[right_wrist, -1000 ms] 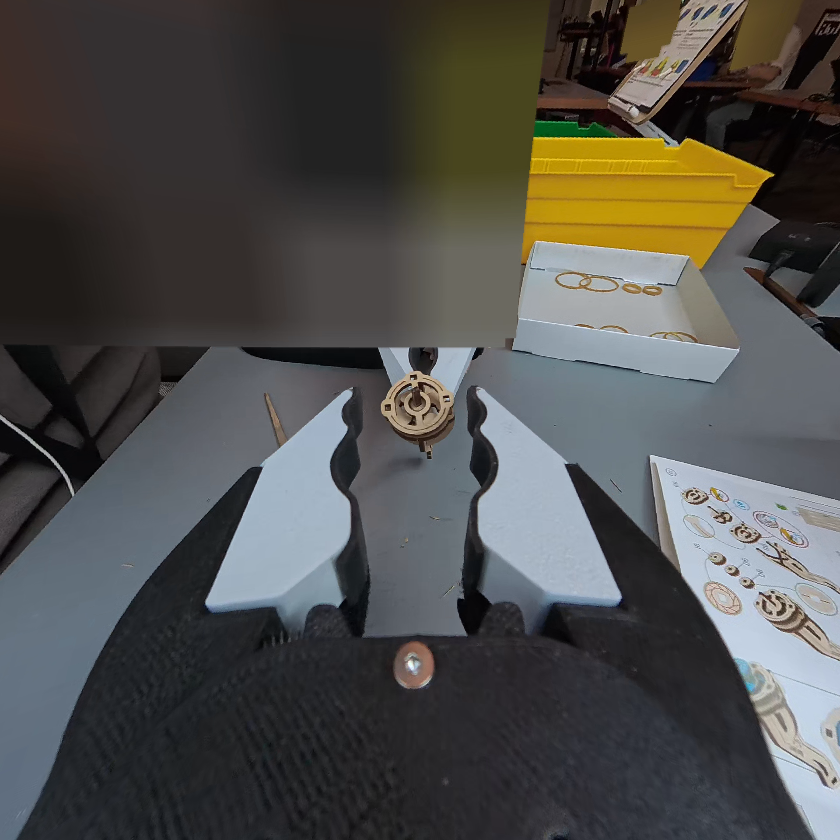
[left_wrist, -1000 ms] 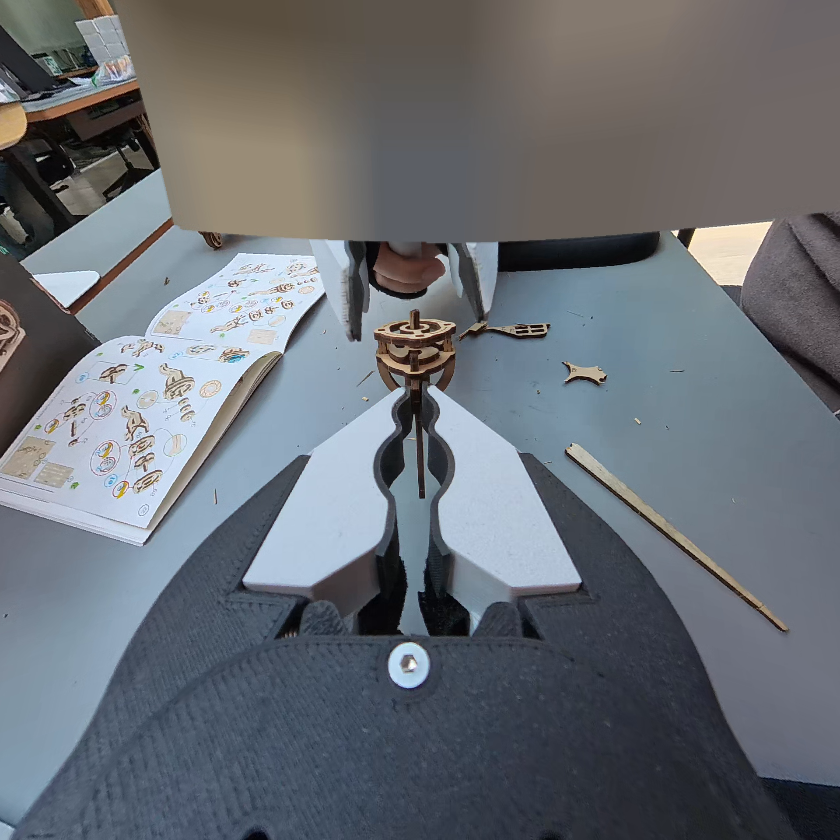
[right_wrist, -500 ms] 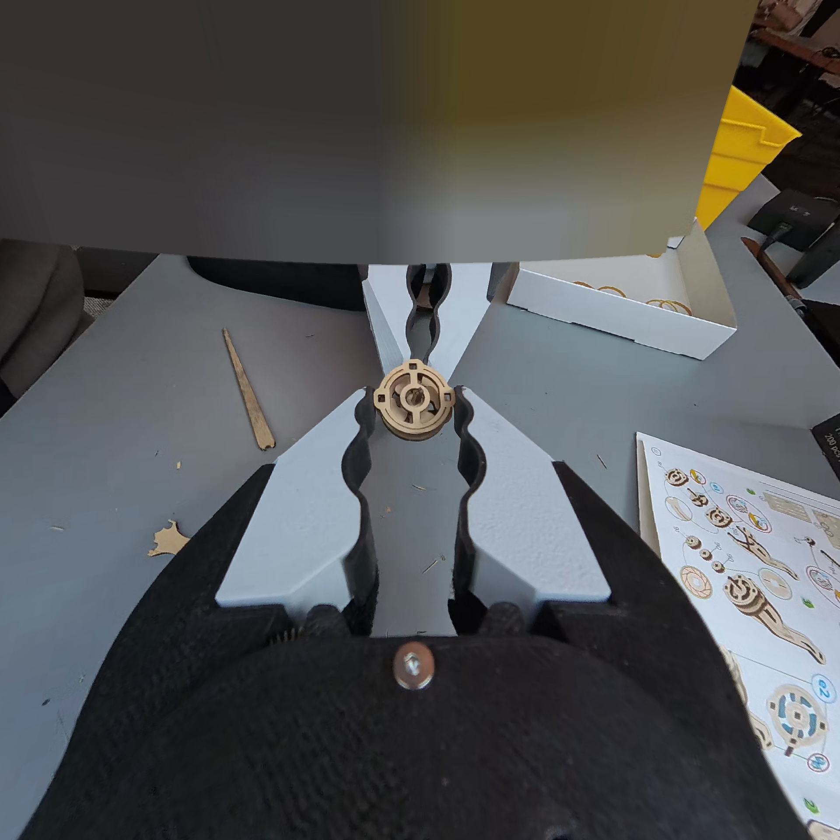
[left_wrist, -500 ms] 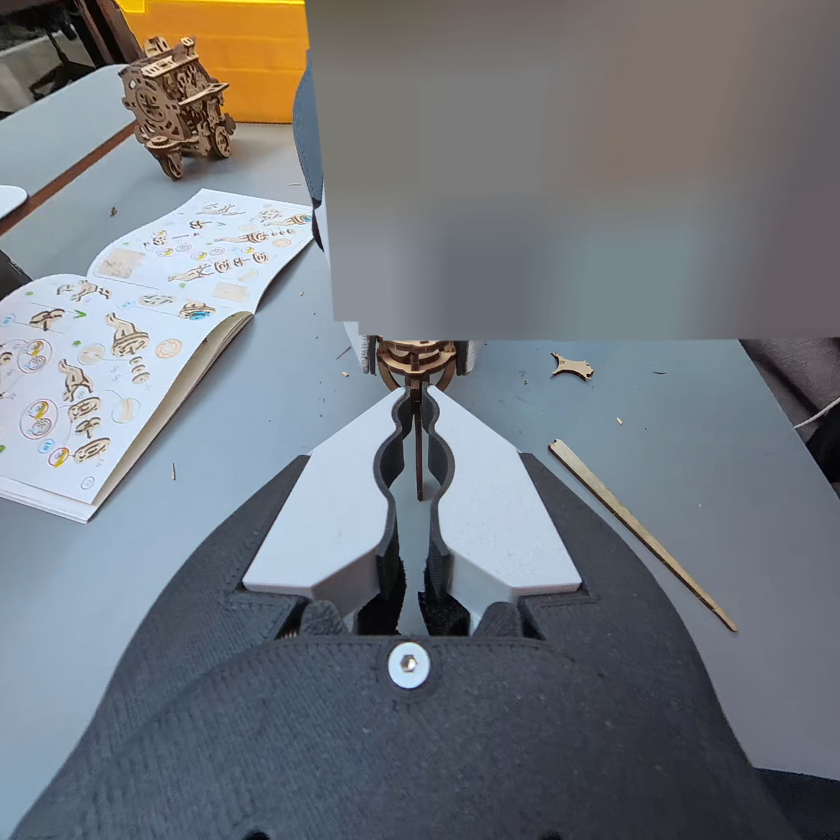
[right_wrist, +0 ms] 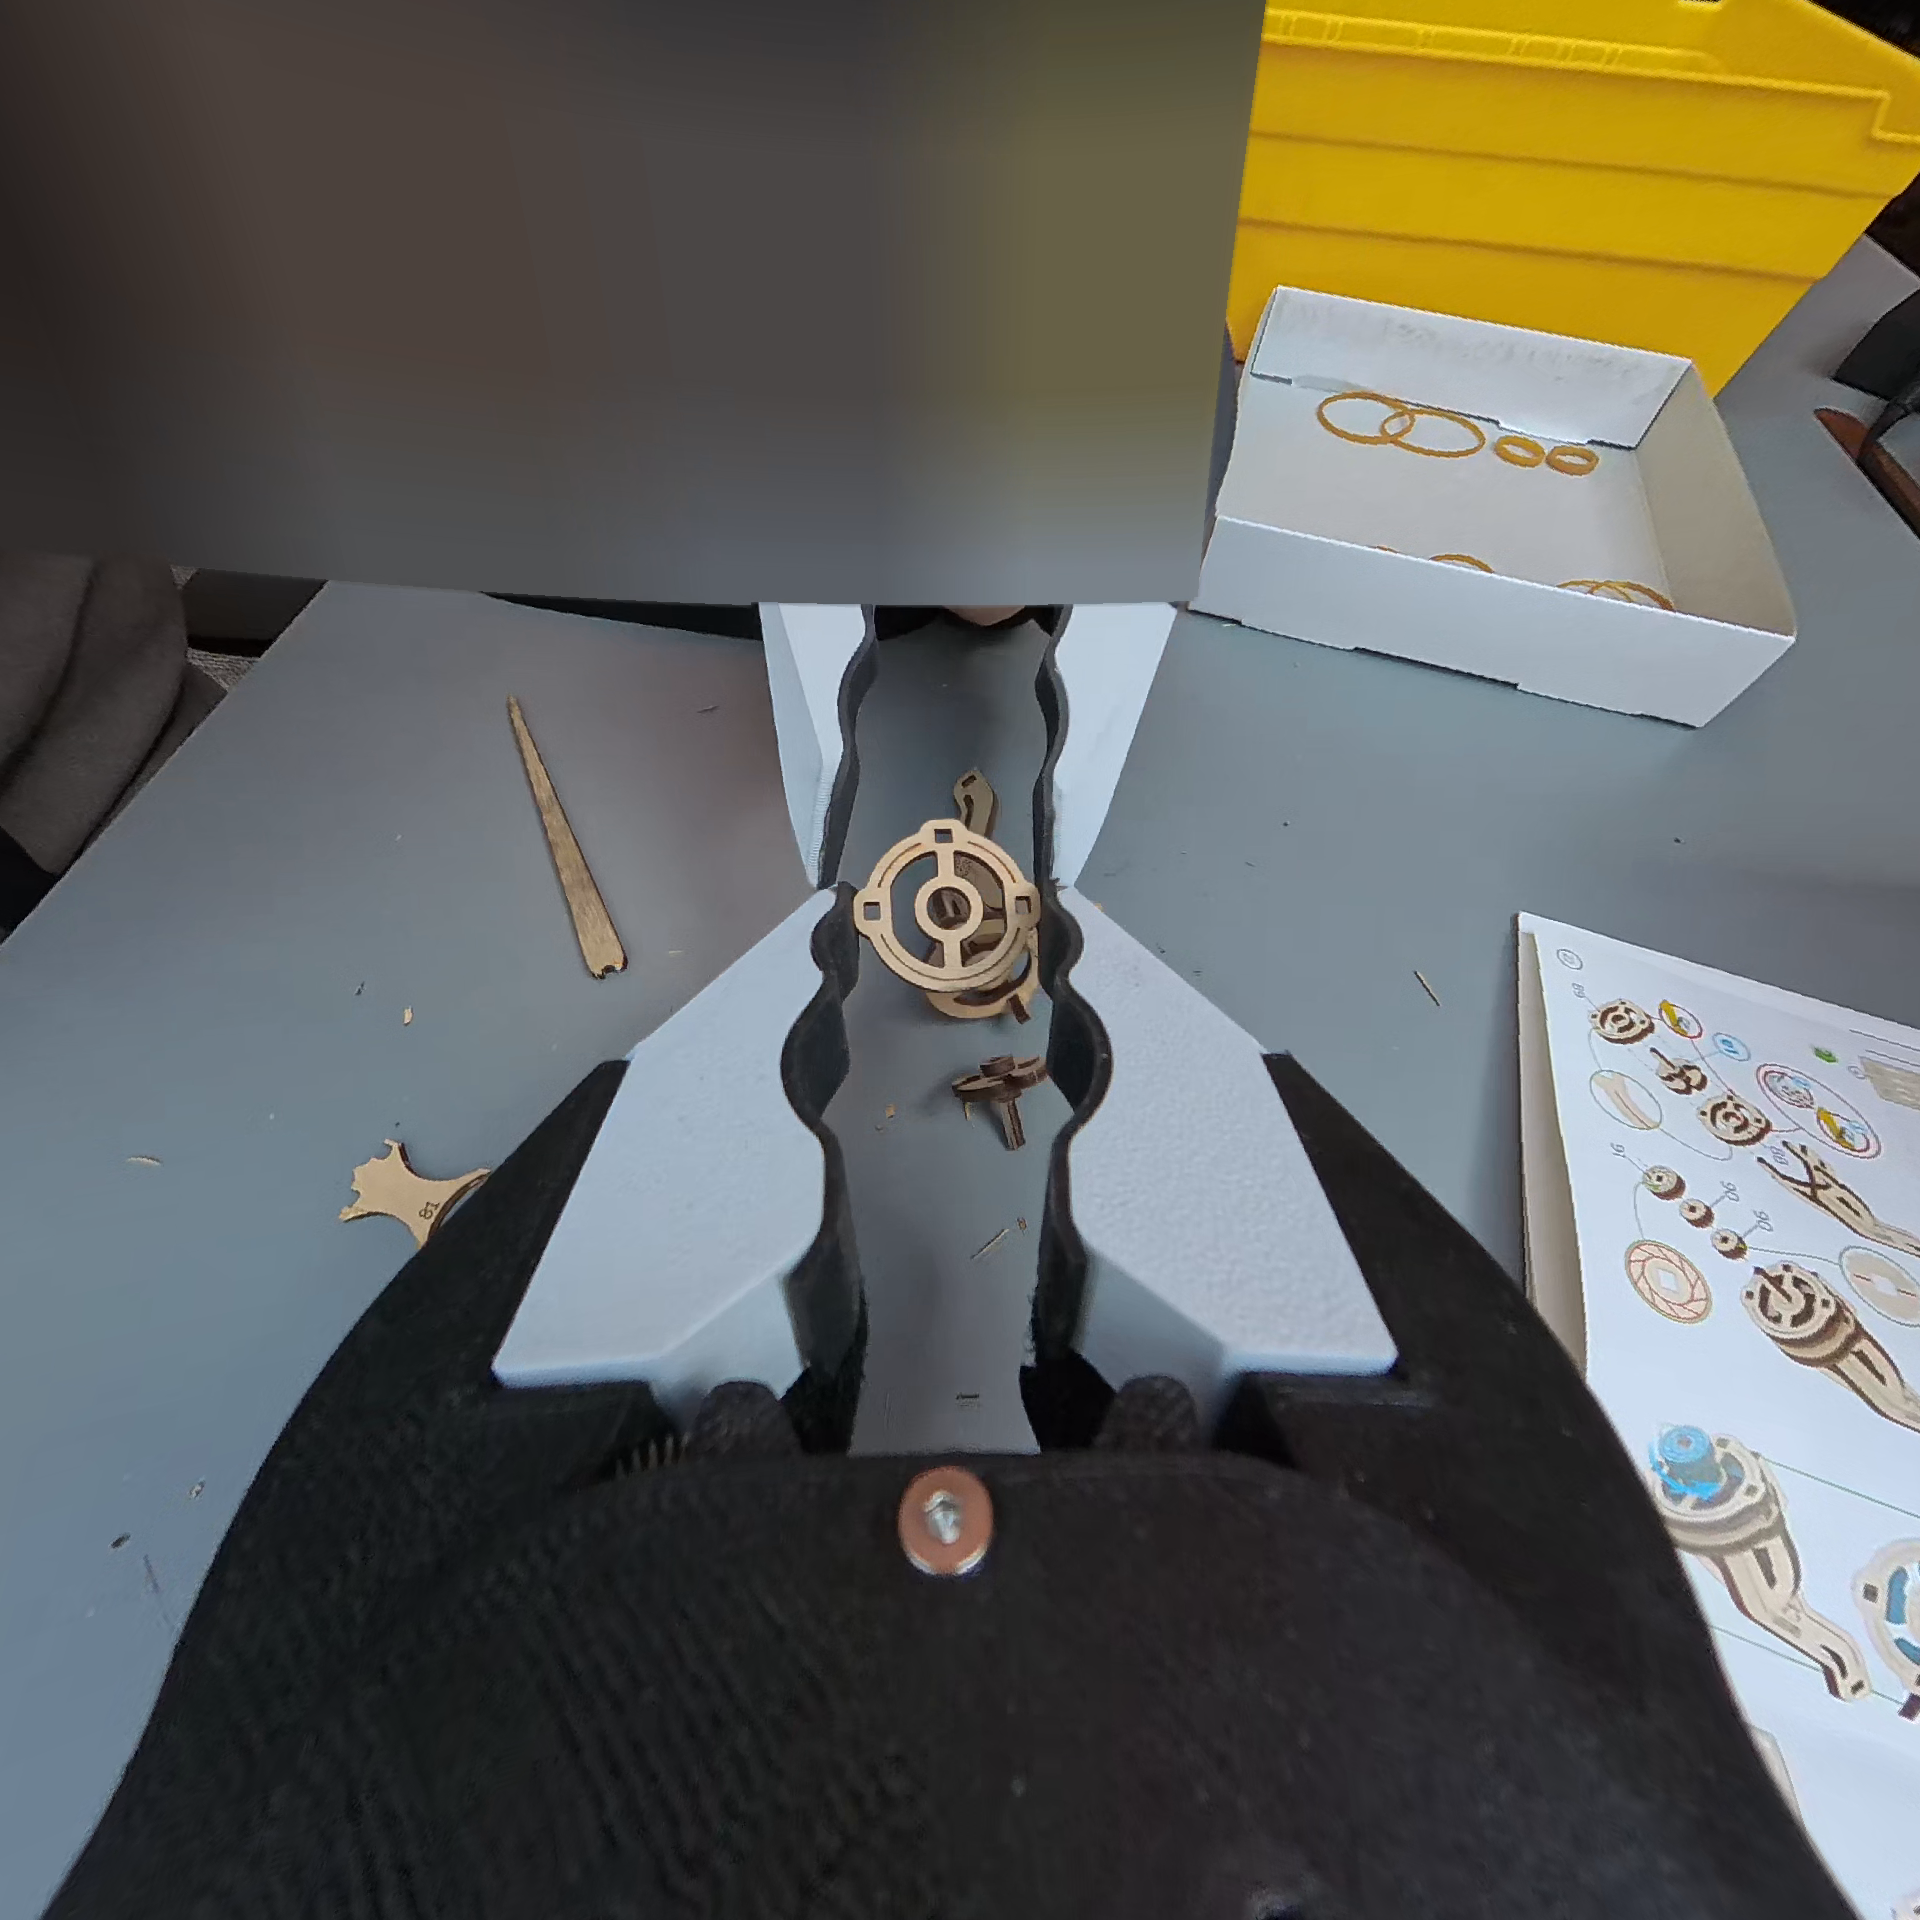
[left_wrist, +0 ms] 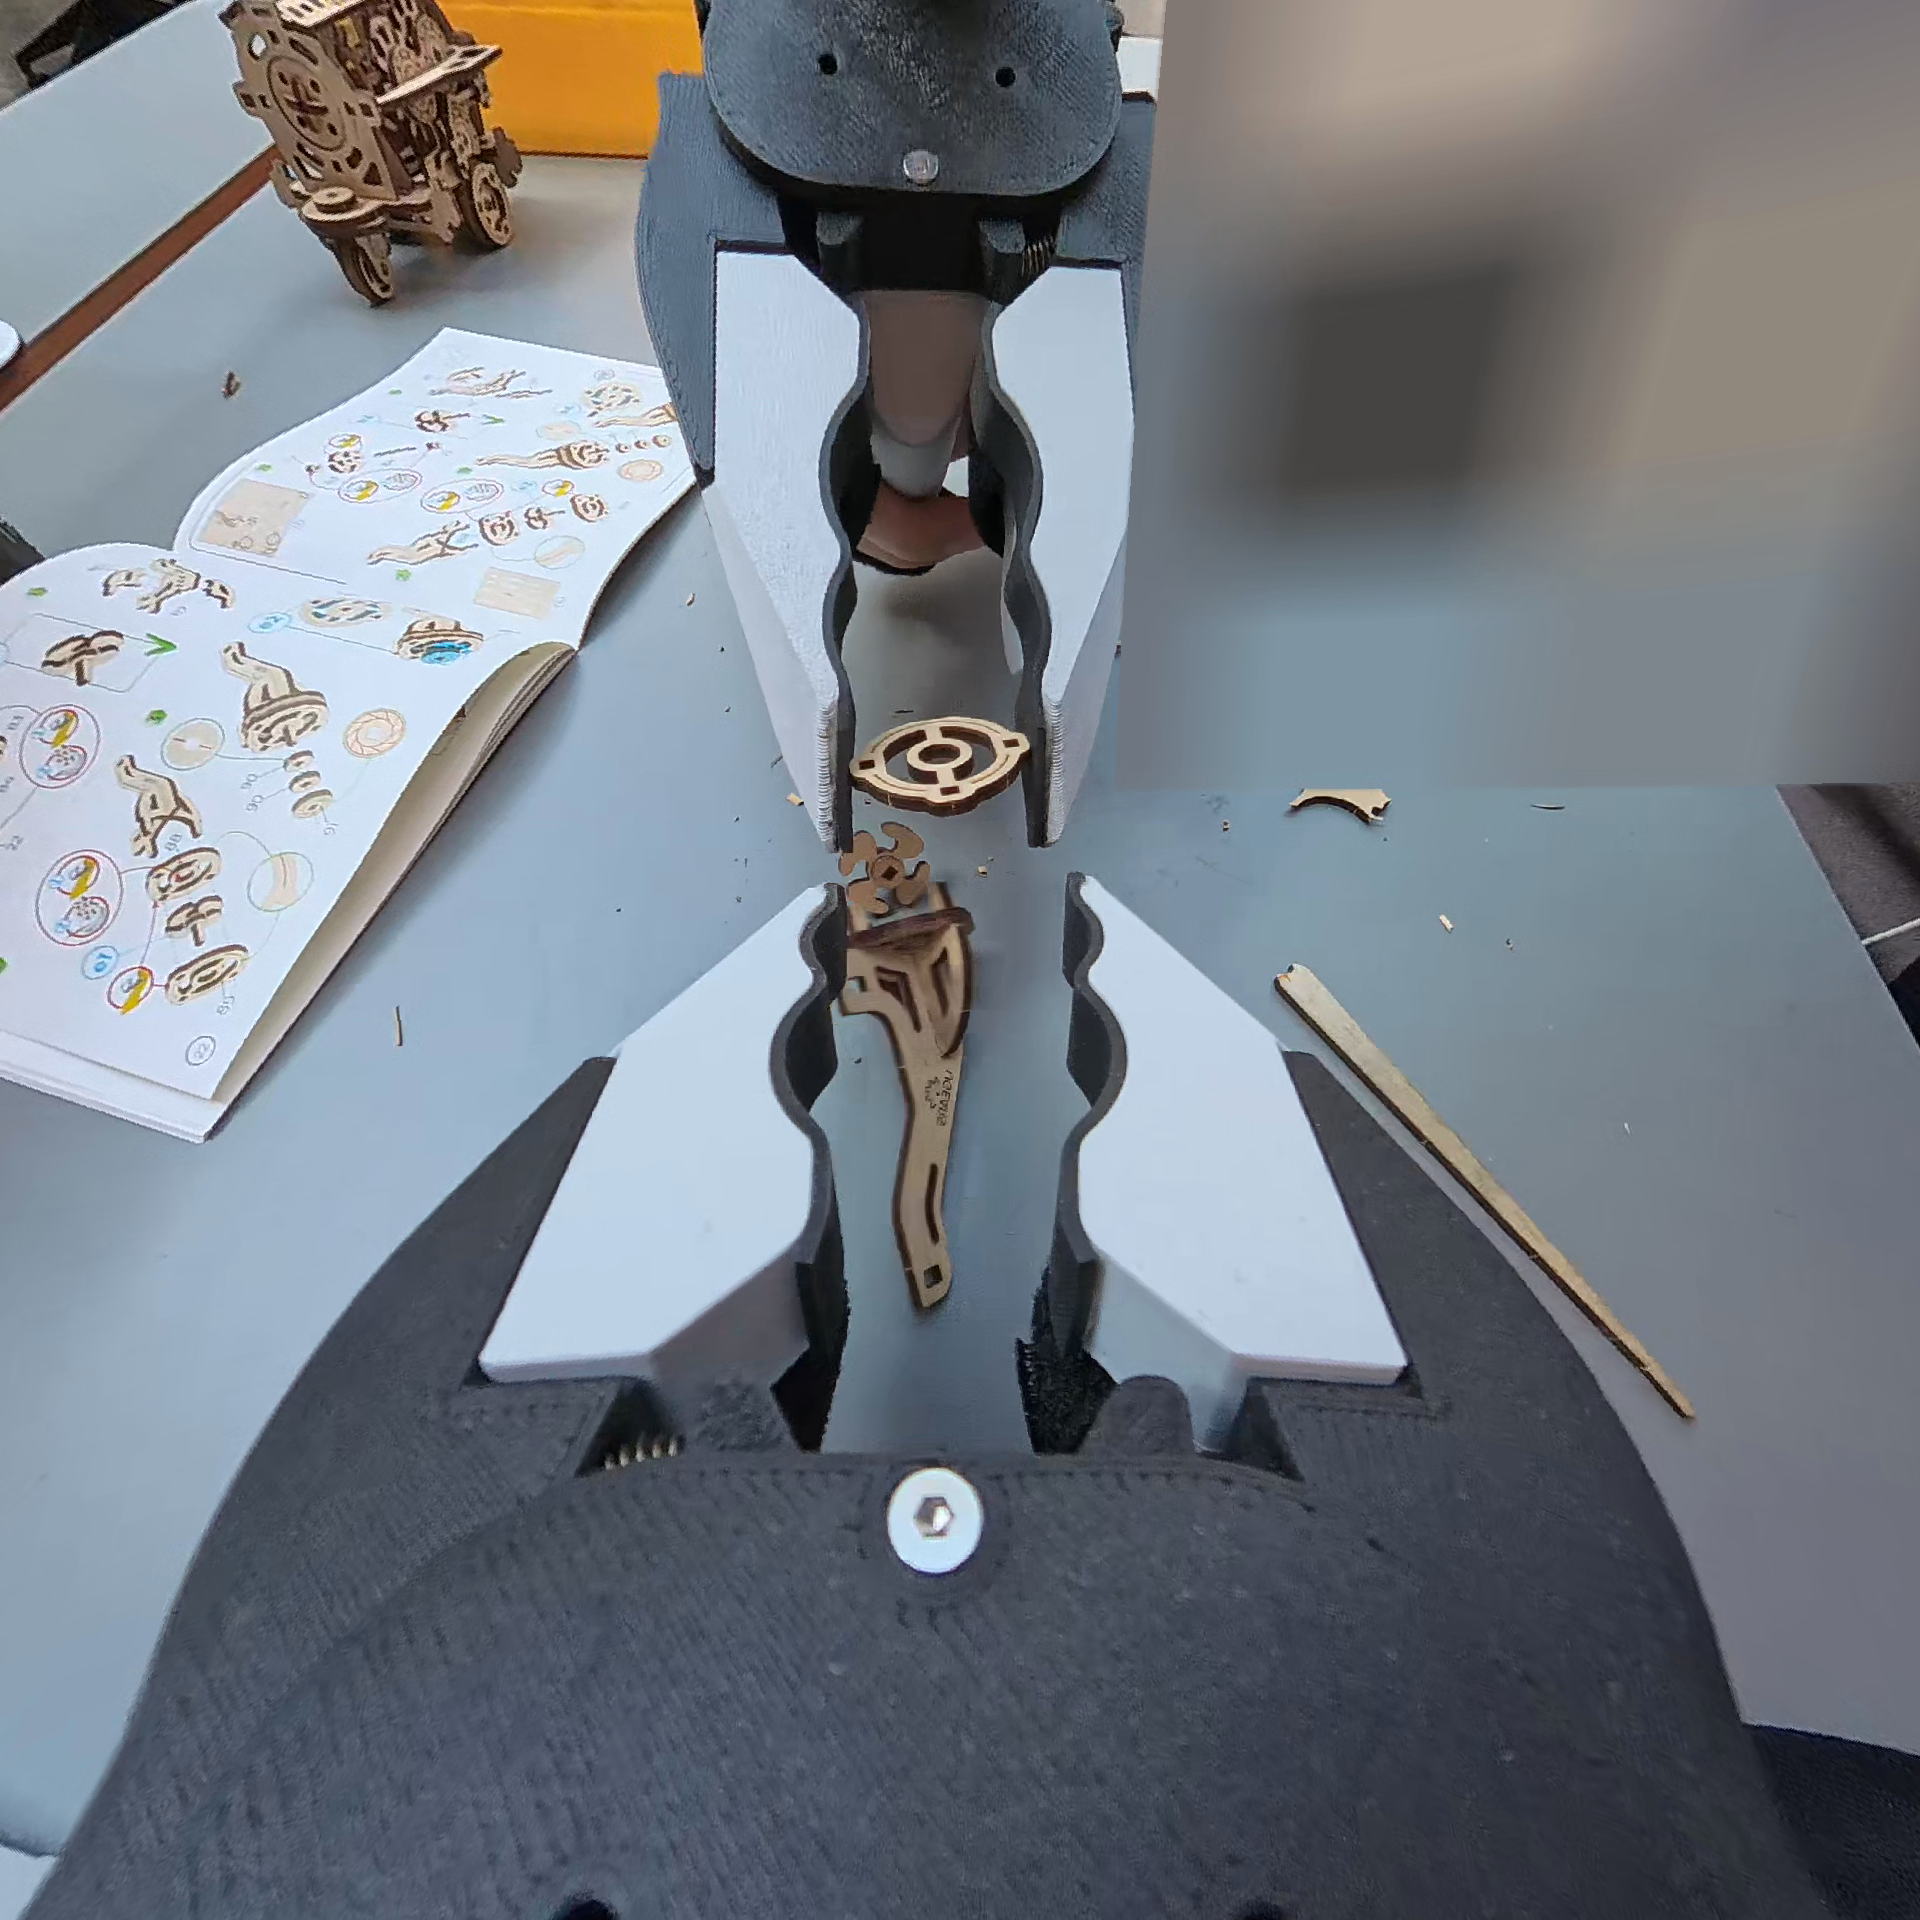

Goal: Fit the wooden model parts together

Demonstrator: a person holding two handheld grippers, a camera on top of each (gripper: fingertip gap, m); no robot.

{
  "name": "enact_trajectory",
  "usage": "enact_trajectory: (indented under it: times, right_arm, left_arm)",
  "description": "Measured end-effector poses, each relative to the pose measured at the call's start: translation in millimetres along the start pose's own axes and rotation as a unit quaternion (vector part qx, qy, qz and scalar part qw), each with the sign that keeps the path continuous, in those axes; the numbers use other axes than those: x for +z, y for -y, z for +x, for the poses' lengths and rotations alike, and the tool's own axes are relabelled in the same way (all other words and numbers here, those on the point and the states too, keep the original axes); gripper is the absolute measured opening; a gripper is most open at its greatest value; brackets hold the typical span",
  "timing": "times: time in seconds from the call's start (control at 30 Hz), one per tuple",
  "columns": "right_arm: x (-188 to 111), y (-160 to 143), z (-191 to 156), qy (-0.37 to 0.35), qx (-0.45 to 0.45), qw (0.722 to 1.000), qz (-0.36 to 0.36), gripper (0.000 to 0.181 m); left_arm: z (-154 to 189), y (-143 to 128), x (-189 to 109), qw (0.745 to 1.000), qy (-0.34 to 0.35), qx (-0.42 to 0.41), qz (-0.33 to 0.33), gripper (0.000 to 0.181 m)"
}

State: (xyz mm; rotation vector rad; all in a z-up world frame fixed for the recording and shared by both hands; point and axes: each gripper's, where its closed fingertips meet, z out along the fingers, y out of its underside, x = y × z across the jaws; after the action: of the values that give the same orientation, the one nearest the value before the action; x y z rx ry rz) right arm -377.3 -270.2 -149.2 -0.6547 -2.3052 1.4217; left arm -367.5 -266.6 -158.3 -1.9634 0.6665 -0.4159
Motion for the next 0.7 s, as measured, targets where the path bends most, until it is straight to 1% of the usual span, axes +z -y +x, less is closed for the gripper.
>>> enact_trajectory:
  times: [0.13, 0.23, 0.3, 0.37, 0.47, 0.57, 0.7]
  right_arm:
    - [-4, -3, 5, -0.004, 0.020, 1.000, -0.003, 0.033]
    - [-15, -8, 14, -0.014, 0.036, 0.999, -0.019, 0.033]
    - [-22, -11, 21, -0.019, 0.053, 0.998, -0.015, 0.033]
    - [-25, -18, 28, -0.022, 0.068, 0.997, -0.026, 0.033]
    - [-30, -32, 33, -0.024, 0.075, 0.995, -0.057, 0.033]
    - [-30, -44, 30, -0.006, 0.101, 0.992, -0.078, 0.033]
    - [-25, -51, 22, 0.019, 0.118, 0.989, -0.092, 0.033]
  left_arm:
    - [-8, 2, -9, 1.000, 0.020, -0.009, 0.006, 0.040]
    - [-10, 4, -17, 1.000, 0.017, -0.021, 0.009, 0.037]
    - [-8, 1, -21, 1.000, 0.004, -0.024, -0.003, 0.033]
    - [-5, -5, -22, 0.999, -0.006, -0.024, -0.022, 0.031]
    - [5, -5, -24, 0.999, -0.030, -0.009, -0.027, 0.028]
    - [14, -3, -22, 0.999, -0.042, 0.011, -0.028, 0.028]
    - [17, -17, -10, 0.995, -0.028, 0.054, -0.076, 0.025]
